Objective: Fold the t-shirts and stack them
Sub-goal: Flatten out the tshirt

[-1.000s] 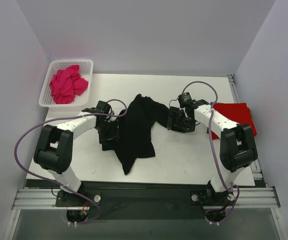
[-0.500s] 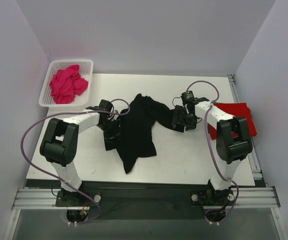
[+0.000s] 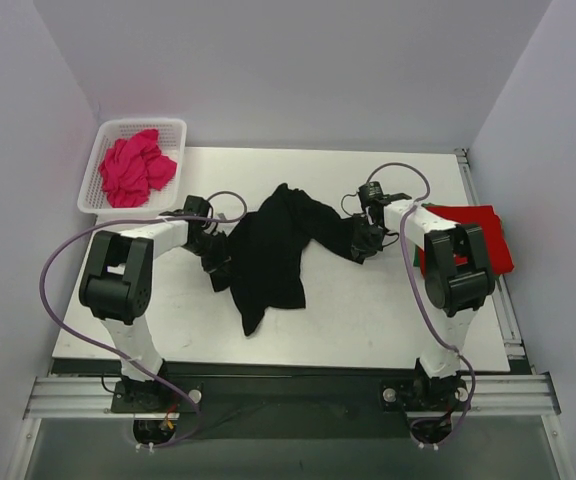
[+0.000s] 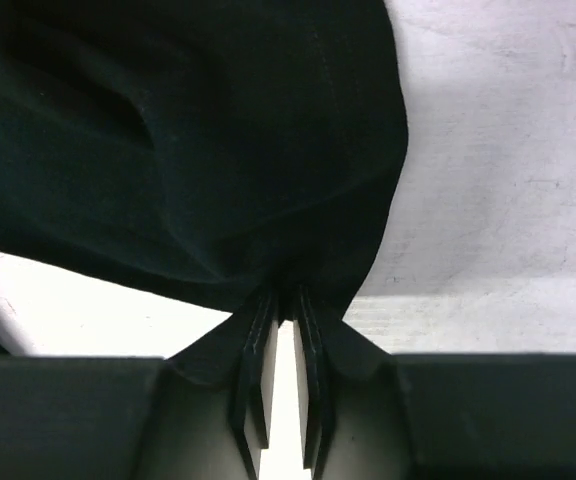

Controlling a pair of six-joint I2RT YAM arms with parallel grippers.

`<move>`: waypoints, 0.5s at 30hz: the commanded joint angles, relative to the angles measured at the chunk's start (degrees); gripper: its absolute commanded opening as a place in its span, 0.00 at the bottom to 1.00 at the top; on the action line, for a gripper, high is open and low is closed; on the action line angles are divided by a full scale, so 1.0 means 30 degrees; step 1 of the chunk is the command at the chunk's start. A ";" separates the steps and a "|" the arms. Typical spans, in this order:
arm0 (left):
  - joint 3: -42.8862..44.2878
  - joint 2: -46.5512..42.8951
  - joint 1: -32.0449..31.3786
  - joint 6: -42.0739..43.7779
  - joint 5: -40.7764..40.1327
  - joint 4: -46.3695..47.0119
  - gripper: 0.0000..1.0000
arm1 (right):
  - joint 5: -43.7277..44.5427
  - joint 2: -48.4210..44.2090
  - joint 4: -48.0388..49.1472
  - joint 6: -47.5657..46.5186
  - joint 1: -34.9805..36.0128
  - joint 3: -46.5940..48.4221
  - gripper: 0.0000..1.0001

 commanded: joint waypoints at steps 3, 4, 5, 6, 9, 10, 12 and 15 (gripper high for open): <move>0.1040 -0.0057 0.0894 -0.0420 0.1436 0.1297 0.00 | -0.0265 0.0015 -0.0650 -0.0635 -0.0167 0.0571 0.00; 0.1423 -0.0116 0.0953 -0.0332 0.1319 0.1061 0.00 | -0.0265 -0.0101 -0.0797 -0.0636 -0.0196 0.0629 0.00; 0.1862 -0.0377 0.0953 -0.0041 0.1086 0.0537 0.00 | -0.0265 -0.0480 -0.0914 -0.0694 -0.0283 0.0659 0.00; 0.2708 -0.0554 0.0953 0.0107 0.0417 0.0241 0.00 | -0.0265 -0.0745 -0.1147 -0.0695 -0.0342 0.0688 0.00; 0.4147 -0.1169 0.1041 0.0752 -0.0698 -0.1077 0.00 | -0.0353 -0.1974 -0.1586 -0.0694 -0.0605 0.0776 0.00; 0.4993 -0.1316 0.1099 0.0869 -0.0848 -0.1341 0.00 | -0.0382 -0.2268 -0.1705 -0.0666 -0.0635 0.0834 0.00; 0.5672 -0.1697 0.1392 0.0958 -0.0879 -0.1957 0.00 | -0.0441 -0.3176 -0.2113 -0.0695 -0.0782 0.0951 0.00; 0.7078 -0.2108 0.1772 0.1250 -0.0733 -0.3156 0.00 | -0.0470 -0.4406 -0.2758 -0.0753 -0.0899 0.1244 0.00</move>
